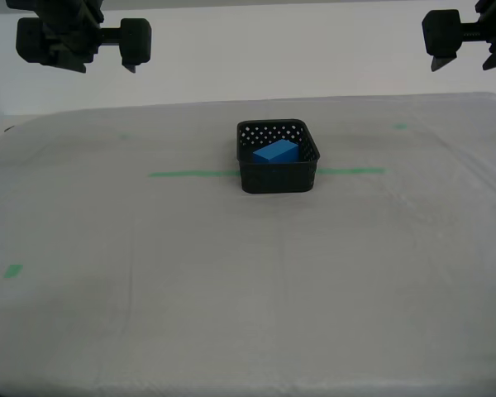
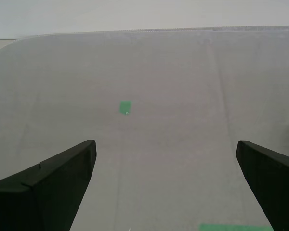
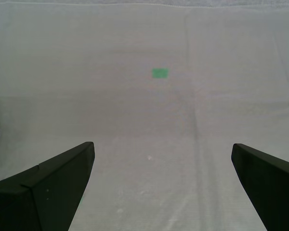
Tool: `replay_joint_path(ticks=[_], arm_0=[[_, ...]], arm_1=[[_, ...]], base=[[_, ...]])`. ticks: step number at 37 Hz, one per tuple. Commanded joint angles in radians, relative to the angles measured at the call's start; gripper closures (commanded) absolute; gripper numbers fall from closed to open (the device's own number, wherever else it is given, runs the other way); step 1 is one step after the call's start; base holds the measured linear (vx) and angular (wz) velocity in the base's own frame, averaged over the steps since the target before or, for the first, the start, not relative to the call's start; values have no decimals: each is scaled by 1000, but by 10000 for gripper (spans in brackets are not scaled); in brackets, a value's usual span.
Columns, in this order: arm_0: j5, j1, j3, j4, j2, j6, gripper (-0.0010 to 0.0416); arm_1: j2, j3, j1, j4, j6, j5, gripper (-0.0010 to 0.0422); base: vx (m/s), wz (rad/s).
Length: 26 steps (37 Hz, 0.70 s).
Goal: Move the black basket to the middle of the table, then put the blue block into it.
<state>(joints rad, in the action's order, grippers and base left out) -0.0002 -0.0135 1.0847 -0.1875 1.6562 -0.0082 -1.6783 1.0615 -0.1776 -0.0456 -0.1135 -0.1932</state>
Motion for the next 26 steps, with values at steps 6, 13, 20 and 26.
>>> replay_joint_path(ticks=[6, 13, 20, 26], arm_0=[[0, 0, 1, 0, 0, 0, 7], [0, 0, 1, 0, 0, 0, 7], [0, 0, 1, 0, 0, 0, 7], [0, 0, 1, 0, 0, 0, 7]], arm_1=[[1, 0, 0, 3, 1, -4, 12], [1, 0, 0, 3, 1, -4, 12], [1, 0, 0, 3, 1, -4, 12], [1, 0, 0, 3, 1, -4, 12]], base=[[0, 0], [0, 0], [0, 0], [0, 0]])
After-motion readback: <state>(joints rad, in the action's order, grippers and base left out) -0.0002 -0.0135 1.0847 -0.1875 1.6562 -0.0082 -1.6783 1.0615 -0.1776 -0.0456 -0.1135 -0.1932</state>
